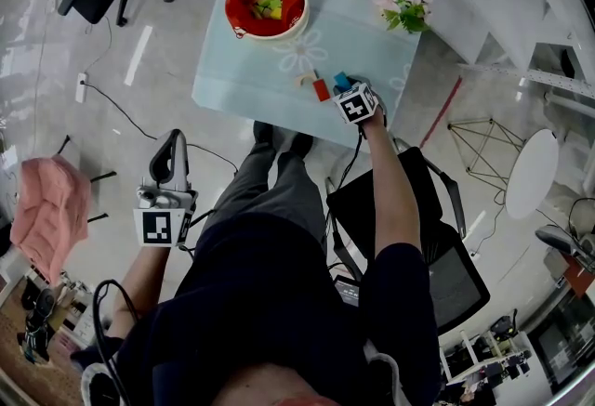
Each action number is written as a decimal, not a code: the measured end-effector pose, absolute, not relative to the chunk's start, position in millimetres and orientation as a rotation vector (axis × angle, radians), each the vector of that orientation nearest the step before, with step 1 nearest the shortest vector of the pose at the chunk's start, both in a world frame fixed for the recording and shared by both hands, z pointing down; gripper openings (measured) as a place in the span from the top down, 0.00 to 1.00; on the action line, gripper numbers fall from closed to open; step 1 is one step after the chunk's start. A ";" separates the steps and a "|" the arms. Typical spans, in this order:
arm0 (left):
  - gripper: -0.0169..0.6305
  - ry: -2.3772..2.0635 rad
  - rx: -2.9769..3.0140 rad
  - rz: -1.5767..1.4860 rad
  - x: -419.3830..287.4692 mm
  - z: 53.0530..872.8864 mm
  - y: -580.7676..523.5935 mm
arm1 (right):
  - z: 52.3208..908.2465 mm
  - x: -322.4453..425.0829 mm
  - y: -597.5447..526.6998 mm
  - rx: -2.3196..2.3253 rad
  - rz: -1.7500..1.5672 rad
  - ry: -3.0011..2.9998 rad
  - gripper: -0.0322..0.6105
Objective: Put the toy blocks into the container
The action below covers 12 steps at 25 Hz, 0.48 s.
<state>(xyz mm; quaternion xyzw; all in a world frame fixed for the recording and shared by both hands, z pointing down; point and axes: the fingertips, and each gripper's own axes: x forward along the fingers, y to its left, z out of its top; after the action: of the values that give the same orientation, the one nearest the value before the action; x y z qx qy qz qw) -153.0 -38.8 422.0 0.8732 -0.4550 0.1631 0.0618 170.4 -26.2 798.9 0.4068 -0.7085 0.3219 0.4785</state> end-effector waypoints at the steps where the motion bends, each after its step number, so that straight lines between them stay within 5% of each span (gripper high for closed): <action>1: 0.97 -1.376 2.641 0.493 -153.6 422.2 -38.9 | 798.5 170.2 -26.5 0.992 0.791 -1.731 0.70; 12: 0.97 -1.385 2.632 0.494 -159.3 424.3 -35.6 | 793.6 172.2 -29.7 1.019 0.786 -1.721 0.74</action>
<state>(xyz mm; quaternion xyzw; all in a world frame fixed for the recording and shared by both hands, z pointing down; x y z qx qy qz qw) -159.3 -35.6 424.3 0.8712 -0.4585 0.1635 0.0630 172.2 -29.7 793.6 0.4168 -0.7044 0.3215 0.4762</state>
